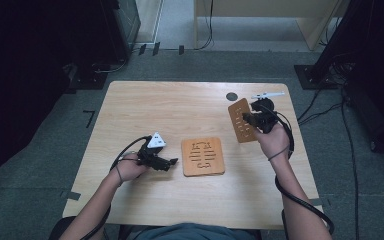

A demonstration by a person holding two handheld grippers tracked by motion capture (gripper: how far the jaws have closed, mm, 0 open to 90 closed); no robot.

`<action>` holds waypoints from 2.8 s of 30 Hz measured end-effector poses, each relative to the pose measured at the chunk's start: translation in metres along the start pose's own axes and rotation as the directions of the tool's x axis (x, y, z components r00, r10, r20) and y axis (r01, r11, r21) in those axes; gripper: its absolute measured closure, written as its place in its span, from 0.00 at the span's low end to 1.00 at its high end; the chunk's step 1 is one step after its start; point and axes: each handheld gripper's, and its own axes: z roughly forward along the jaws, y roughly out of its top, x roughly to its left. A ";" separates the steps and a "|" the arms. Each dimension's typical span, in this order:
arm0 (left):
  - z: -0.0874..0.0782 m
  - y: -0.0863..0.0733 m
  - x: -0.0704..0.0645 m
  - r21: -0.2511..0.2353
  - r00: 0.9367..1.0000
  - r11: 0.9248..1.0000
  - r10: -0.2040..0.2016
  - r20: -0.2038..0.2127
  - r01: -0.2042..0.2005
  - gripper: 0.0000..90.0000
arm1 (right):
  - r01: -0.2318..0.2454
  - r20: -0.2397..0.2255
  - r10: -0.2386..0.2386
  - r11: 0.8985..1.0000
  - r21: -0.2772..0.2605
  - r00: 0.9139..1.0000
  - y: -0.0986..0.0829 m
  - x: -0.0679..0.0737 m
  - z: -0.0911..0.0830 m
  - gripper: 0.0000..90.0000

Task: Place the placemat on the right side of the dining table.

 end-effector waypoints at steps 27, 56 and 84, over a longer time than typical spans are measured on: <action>0.000 0.000 0.000 0.001 1.000 1.000 0.002 0.000 -0.002 0.13 | -0.059 0.085 0.059 0.998 -0.011 0.995 -0.002 -0.033 -0.010 0.97; 0.000 0.000 0.000 0.000 1.000 1.000 0.000 0.000 0.000 0.13 | -0.185 0.142 0.182 0.983 0.011 0.973 -0.008 -0.070 -0.022 0.97; 0.001 0.001 0.001 0.001 1.000 1.000 -0.004 0.001 0.004 0.13 | -0.185 0.173 0.177 0.982 0.032 0.969 0.008 -0.070 0.008 0.97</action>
